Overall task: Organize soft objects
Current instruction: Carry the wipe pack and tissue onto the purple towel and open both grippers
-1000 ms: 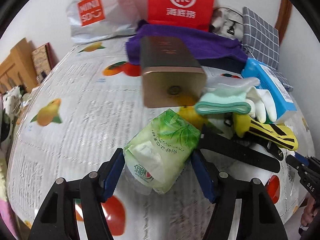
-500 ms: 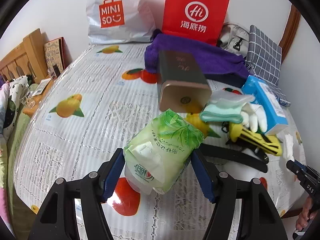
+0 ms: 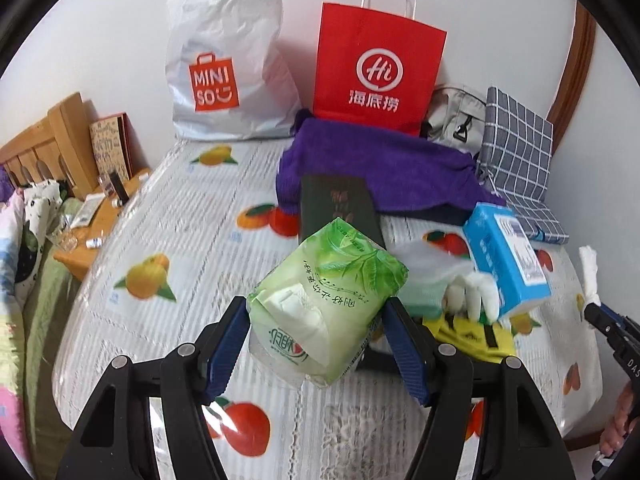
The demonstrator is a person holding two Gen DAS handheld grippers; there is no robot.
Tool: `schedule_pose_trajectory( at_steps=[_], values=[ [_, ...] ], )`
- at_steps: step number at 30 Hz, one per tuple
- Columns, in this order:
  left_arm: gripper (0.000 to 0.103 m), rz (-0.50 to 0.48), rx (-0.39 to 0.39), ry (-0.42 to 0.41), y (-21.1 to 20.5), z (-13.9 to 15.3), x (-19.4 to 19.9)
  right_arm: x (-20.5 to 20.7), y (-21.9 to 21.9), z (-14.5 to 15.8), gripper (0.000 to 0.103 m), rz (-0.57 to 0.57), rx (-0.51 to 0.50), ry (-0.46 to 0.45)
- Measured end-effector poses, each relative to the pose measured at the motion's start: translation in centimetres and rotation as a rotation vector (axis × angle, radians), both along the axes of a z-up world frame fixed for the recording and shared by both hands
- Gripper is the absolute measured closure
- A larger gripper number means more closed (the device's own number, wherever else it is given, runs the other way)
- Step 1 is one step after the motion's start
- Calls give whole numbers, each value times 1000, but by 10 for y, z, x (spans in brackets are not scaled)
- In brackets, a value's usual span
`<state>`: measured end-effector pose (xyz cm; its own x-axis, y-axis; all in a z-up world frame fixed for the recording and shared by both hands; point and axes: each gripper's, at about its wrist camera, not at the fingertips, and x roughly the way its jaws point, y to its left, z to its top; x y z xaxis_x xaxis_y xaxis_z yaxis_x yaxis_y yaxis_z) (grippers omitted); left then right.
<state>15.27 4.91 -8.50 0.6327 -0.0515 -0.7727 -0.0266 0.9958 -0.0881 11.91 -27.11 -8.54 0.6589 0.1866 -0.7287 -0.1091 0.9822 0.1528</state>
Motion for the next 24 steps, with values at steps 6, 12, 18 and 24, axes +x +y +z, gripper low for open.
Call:
schedule_pose_trajectory(
  at_steps=[6, 12, 18, 24],
  values=[
    [37, 9, 38, -21, -8, 18, 25, 26, 4, 18, 81, 7, -5, -33],
    [37, -1, 34, -21, -17, 27, 51, 56, 7, 24, 81, 22, -10, -48],
    [37, -14, 66, -35, -26, 37, 78, 84, 10, 27, 81, 32, -11, -56],
    [37, -19, 102, -34, -33, 37, 106, 115, 13, 27, 81, 44, -19, -60]
  ],
)
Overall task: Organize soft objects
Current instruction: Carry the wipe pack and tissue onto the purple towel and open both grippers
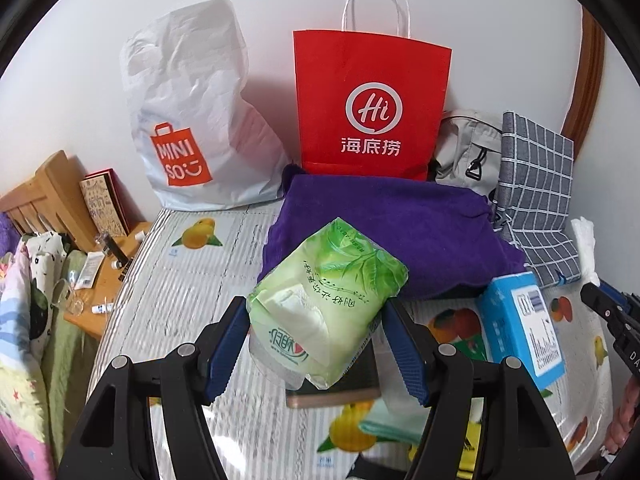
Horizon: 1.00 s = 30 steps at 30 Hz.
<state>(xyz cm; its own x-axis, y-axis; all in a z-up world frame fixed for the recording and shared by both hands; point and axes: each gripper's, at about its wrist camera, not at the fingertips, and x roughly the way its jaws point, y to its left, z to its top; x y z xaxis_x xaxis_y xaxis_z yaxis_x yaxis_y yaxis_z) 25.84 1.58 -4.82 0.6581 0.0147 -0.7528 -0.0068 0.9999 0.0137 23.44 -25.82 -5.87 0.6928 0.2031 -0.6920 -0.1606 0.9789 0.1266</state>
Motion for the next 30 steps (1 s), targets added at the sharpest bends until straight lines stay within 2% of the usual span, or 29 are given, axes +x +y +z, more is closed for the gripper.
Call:
schedule_pose_trajectory(
  at_steps=[11, 18, 30],
  values=[
    [37, 6, 16, 36, -8, -17, 53, 61, 7, -11, 81, 26, 0, 27],
    [37, 7, 41, 47, -13, -24, 85, 98, 16, -7, 81, 47, -55, 17],
    [37, 18, 79, 68, -20, -39, 136, 157, 14, -25, 81, 41, -27, 59]
  ],
)
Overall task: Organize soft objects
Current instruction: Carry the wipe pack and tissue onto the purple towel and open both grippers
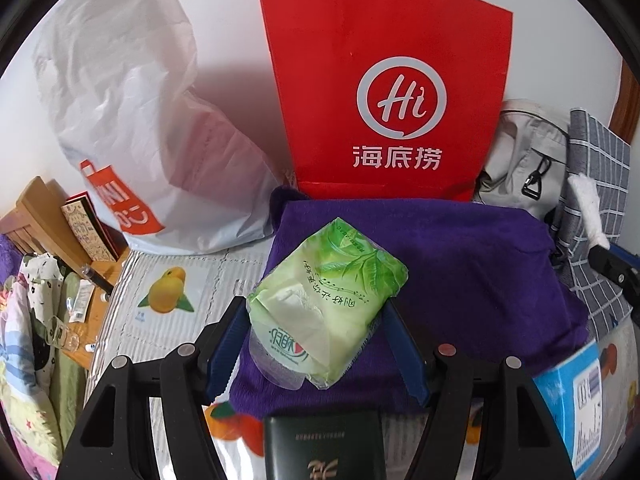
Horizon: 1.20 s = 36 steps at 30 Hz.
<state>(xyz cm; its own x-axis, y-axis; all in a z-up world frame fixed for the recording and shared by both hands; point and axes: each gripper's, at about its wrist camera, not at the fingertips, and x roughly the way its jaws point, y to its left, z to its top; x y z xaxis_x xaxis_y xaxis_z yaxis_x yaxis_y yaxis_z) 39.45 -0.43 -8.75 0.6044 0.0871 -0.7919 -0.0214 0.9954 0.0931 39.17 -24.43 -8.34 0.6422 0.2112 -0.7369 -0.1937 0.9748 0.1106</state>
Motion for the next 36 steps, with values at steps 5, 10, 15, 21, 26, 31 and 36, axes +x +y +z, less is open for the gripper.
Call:
schedule_pose_trajectory(
  at_steps=[5, 10, 15, 21, 26, 31, 36],
  values=[
    [37, -4, 29, 16, -7, -10, 17, 18, 0, -24, 81, 9, 1, 52],
    [37, -4, 11, 41, -9, -24, 37, 29, -2, -47, 81, 20, -7, 117],
    [37, -18, -4, 59, -7, -34, 48, 35, -3, -62, 81, 29, -9, 159],
    [37, -49, -124, 128, 4, -49, 62, 42, -5, -83, 81, 34, 16, 225],
    [36, -50, -134, 150, 7, -61, 70, 43, -3, -92, 80, 32, -4, 240],
    [35, -42, -140, 163, 8, -70, 75, 48, 2, -100, 80, 32, -6, 261],
    [35, -40, -163, 182, 8, -76, 80, 46, 4, -93, 58, 37, -23, 238]
  ],
)
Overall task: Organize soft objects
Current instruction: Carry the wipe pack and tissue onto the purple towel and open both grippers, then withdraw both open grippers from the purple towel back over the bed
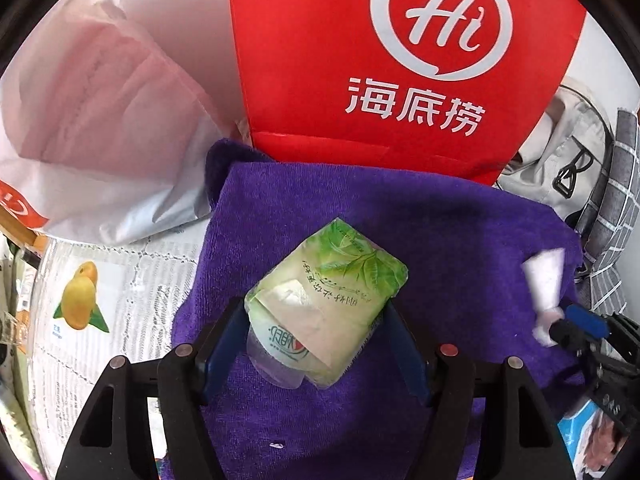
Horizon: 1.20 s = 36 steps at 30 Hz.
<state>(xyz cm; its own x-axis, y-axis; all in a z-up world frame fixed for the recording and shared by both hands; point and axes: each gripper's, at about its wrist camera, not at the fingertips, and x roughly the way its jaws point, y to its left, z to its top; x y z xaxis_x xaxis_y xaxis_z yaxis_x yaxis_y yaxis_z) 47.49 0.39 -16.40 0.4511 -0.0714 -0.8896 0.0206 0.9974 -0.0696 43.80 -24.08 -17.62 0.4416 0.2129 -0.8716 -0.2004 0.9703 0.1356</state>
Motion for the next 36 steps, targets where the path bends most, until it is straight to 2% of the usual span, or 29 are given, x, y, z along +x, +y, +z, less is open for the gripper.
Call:
schedule_pose_trajectory(
  at_steps=[3, 5, 11, 13, 15, 19, 24, 28, 33, 36],
  values=[
    [29, 3, -40, 13, 3, -2, 3, -6, -2, 11, 36, 0, 7, -45],
    [23, 4, -49, 8, 6, 1, 3, -8, -1, 17, 32, 6, 14, -57],
    [22, 22, -29, -14, 18, 21, -18, -26, 2, 44, 32, 3, 24, -131],
    [22, 31, -39, -26, 19, 29, -32, -39, 6, 54, 32, 1, 38, -156],
    [22, -1, -46, -49, 18, 40, -52, -53, 9, 59, 32, 16, 46, -170],
    [23, -29, -19, -107, 14, 61, -91, -94, 13, 68, 32, 29, 95, -188],
    [23, -44, -54, -99, 19, 76, -136, -142, 30, 64, 32, 47, 170, -146],
    [23, -38, -43, -109, 27, 77, -173, -169, 51, 57, 32, 94, 166, -99],
    [23, -13, -65, -100, 50, 68, -214, -177, 73, 41, 32, 109, 162, -37],
    [23, 8, -8, -115, 59, 62, -237, -175, 80, 28, 38, 81, 134, -7]
  ],
)
